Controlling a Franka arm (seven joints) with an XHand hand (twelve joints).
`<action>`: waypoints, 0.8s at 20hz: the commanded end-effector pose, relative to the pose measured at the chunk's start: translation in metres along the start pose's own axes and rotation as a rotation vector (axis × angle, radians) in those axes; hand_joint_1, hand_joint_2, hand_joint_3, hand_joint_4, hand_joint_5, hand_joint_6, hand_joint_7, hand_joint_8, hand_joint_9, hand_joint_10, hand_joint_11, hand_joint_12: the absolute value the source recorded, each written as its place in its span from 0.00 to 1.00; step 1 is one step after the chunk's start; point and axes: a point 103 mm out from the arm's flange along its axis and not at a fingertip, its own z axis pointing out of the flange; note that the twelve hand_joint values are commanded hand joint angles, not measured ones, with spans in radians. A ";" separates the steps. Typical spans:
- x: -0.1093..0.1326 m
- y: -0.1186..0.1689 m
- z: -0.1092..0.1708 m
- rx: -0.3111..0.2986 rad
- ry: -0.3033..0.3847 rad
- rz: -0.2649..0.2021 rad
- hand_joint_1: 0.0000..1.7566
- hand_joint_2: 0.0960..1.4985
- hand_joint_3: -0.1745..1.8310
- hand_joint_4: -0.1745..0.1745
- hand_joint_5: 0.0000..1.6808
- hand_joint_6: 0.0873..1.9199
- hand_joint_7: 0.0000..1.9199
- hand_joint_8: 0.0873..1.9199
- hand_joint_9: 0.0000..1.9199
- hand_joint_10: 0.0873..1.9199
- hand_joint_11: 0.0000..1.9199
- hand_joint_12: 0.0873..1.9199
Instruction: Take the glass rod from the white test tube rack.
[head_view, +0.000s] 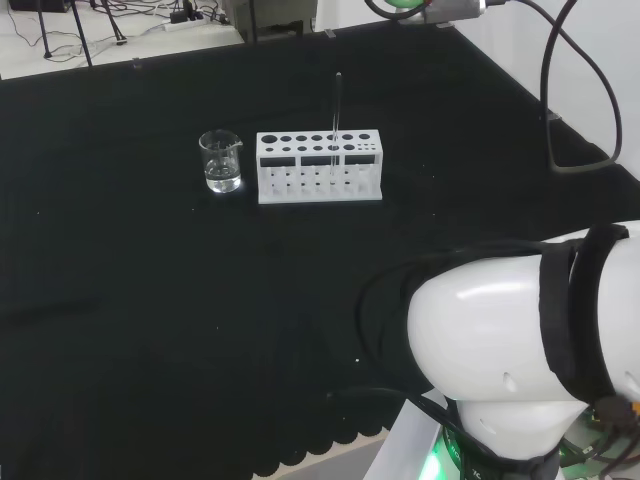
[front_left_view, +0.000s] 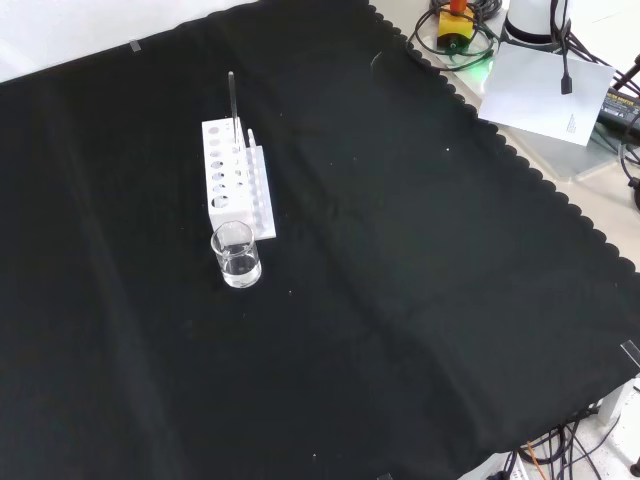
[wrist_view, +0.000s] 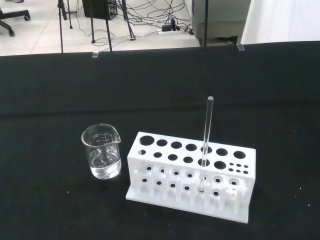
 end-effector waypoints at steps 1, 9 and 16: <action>0.000 0.001 0.000 -0.009 -0.008 -0.001 0.54 0.47 0.43 0.13 0.11 0.02 0.11 0.21 0.20 0.35 0.20 0.56; 0.002 0.020 0.002 -0.030 0.002 -0.003 0.49 0.45 0.48 0.15 0.00 0.00 0.00 0.22 0.02 0.44 0.00 0.73; -0.004 0.068 0.001 0.001 0.008 -0.032 0.48 0.45 0.48 0.15 0.00 0.00 0.00 0.33 0.05 0.46 0.02 0.74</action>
